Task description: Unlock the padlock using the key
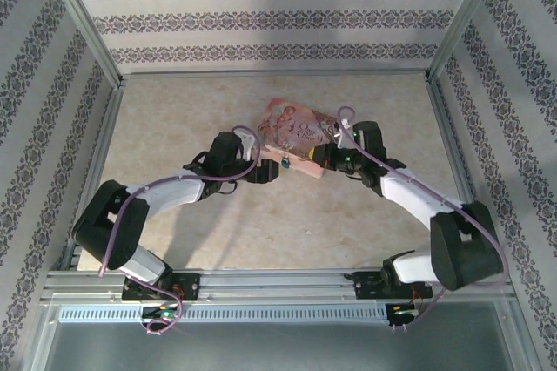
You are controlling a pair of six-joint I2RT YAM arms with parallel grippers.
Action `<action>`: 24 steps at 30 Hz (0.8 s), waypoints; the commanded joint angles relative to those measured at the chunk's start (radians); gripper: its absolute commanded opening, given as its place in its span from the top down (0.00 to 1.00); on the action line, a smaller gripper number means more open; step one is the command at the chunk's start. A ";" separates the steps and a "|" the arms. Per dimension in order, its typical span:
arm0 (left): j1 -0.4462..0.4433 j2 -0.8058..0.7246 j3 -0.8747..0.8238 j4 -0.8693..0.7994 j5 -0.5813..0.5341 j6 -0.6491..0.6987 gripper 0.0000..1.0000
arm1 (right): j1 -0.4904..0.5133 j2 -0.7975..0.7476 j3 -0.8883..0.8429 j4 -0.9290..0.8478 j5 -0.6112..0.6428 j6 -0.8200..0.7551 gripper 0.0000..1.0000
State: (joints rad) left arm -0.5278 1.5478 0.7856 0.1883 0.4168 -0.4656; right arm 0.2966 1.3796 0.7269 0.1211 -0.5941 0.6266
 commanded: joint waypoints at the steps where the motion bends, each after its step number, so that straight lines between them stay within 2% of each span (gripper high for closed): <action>1: 0.006 0.045 0.014 0.095 0.051 -0.017 0.19 | 0.007 0.063 0.055 0.091 -0.042 0.002 1.00; 13: 0.008 0.146 0.006 0.215 0.081 -0.034 0.22 | -0.008 0.251 0.123 0.175 -0.087 0.010 1.00; 24: 0.007 0.234 0.021 0.266 0.103 -0.011 0.28 | -0.009 0.323 0.103 0.163 -0.076 0.008 1.00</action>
State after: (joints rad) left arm -0.5278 1.7649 0.7856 0.3988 0.4980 -0.4915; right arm 0.2916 1.6642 0.8284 0.2852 -0.6762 0.6334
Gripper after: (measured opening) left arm 0.723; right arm 0.051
